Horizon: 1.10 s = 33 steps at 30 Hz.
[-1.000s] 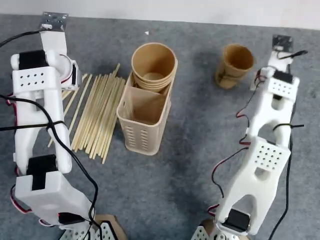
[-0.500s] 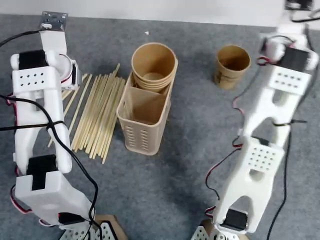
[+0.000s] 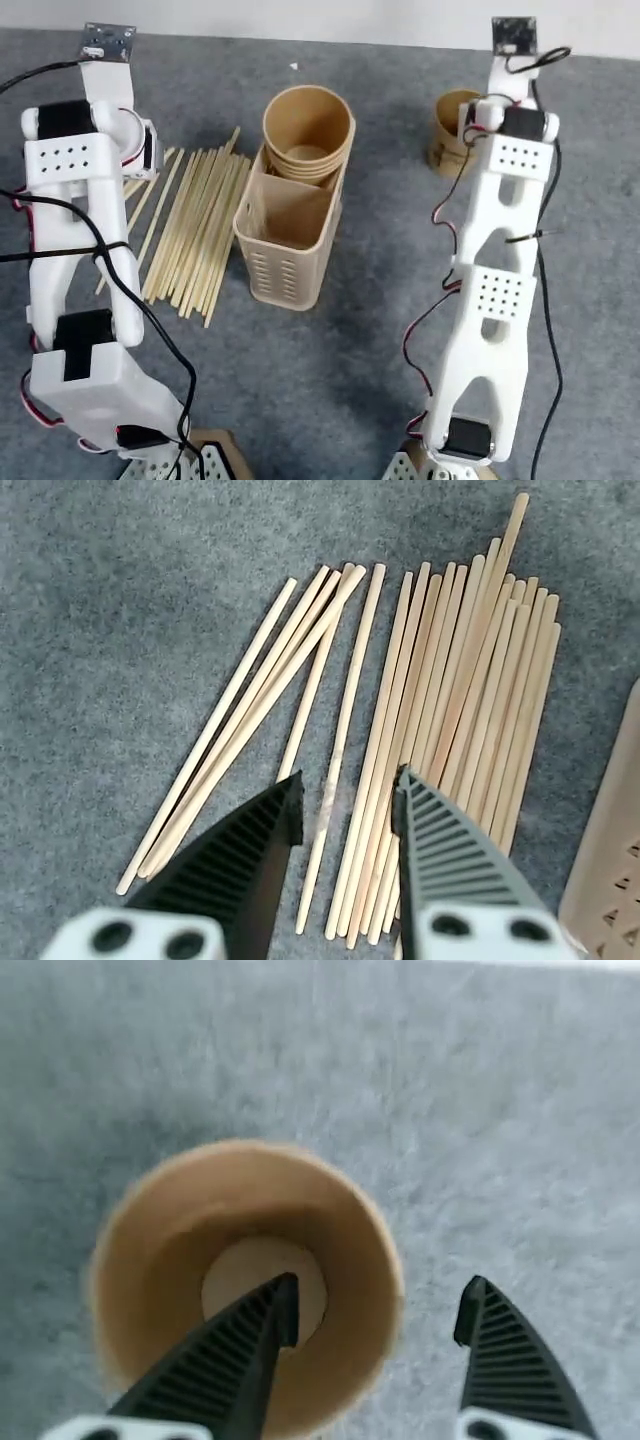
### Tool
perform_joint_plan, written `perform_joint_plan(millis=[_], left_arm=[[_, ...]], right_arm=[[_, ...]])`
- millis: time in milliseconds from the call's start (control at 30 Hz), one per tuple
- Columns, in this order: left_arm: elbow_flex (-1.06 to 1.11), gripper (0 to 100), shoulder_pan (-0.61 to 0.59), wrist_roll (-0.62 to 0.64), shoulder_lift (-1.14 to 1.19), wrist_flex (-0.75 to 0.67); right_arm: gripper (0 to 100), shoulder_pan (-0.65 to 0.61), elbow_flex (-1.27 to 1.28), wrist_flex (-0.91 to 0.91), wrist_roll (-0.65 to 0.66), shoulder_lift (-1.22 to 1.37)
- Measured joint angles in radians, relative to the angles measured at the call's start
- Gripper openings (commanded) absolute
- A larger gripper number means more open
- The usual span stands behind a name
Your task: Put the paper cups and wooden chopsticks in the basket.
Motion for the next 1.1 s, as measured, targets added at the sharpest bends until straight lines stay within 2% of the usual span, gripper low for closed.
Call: perform_joint_plan(millis=[67, 133, 267, 333, 467, 633, 933, 1100], left_arm=[[0.0, 18, 0.0, 0.0, 0.0, 0.0], [0.0, 18, 0.0, 0.0, 0.0, 0.0], [0.0, 18, 0.0, 0.0, 0.0, 0.0], [0.0, 17, 0.0, 0.0, 0.0, 0.0], [0.0, 17, 0.0, 0.0, 0.0, 0.0], [-0.034, 17, 0.0, 0.0, -0.063, 0.046], [-0.13, 17, 0.0, 0.0, -0.456, 0.278], [0.058, 18, 0.0, -0.002, -0.736, 0.313]], right_arm=[[26.0, 0.009, 0.0, 0.0, 0.0, 0.028], [21.2, 0.025, 0.0, 0.0, 0.0, 0.048], [0.0, 0.044, 0.0, 0.048, 0.0, 0.066], [2.4, 0.048, 0.0, 0.087, 0.0, 0.068], [0.4, 0.043, -0.021, 0.175, 0.0, 0.068], [0.5, 0.048, -0.152, 0.345, 0.0, 0.015], [0.5, 0.046, -0.166, 0.405, 0.0, -0.35], [0.5, -0.043, 0.054, 0.405, 0.0, -0.672]])
